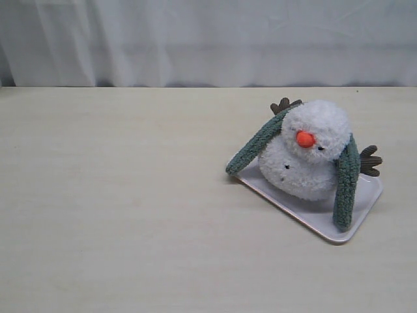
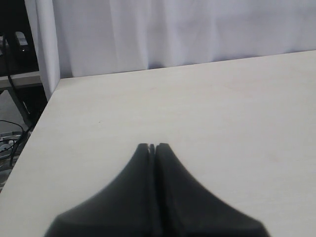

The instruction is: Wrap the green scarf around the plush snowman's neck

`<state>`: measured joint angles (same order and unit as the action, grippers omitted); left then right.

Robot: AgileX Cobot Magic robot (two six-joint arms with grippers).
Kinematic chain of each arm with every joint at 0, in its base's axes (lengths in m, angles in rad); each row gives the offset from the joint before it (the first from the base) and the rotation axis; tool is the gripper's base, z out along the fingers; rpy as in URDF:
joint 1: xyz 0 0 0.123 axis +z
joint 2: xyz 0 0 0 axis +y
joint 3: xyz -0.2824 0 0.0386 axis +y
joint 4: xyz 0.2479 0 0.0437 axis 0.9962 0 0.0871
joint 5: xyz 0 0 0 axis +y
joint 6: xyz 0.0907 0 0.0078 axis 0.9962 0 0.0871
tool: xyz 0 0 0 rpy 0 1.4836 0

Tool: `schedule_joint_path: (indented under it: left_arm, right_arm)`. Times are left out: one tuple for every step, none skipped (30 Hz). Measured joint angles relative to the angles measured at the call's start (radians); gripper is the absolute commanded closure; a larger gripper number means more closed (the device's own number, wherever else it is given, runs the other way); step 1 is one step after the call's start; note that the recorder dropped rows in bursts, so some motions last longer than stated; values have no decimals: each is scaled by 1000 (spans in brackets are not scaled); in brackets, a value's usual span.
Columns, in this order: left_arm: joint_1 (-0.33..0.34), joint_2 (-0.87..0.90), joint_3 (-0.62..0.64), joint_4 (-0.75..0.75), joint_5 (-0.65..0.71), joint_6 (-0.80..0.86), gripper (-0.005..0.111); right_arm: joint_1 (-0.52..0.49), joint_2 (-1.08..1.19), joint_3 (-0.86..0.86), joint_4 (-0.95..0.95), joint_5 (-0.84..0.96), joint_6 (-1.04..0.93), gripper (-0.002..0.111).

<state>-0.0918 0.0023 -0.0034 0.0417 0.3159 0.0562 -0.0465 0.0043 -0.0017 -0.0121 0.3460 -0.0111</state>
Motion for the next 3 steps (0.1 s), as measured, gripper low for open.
schedule_joint_path:
  left_arm:
    - [0,0,0,0,0,0,107]
    - [0,0,0,0,0,0,107]
    - [0,0,0,0,0,0,107]
  right_arm:
    - [0,0,0,0,0,0,104]
    - [0,0,0,0,0,0,104]
    - [0,0,0,0,0,0,104]
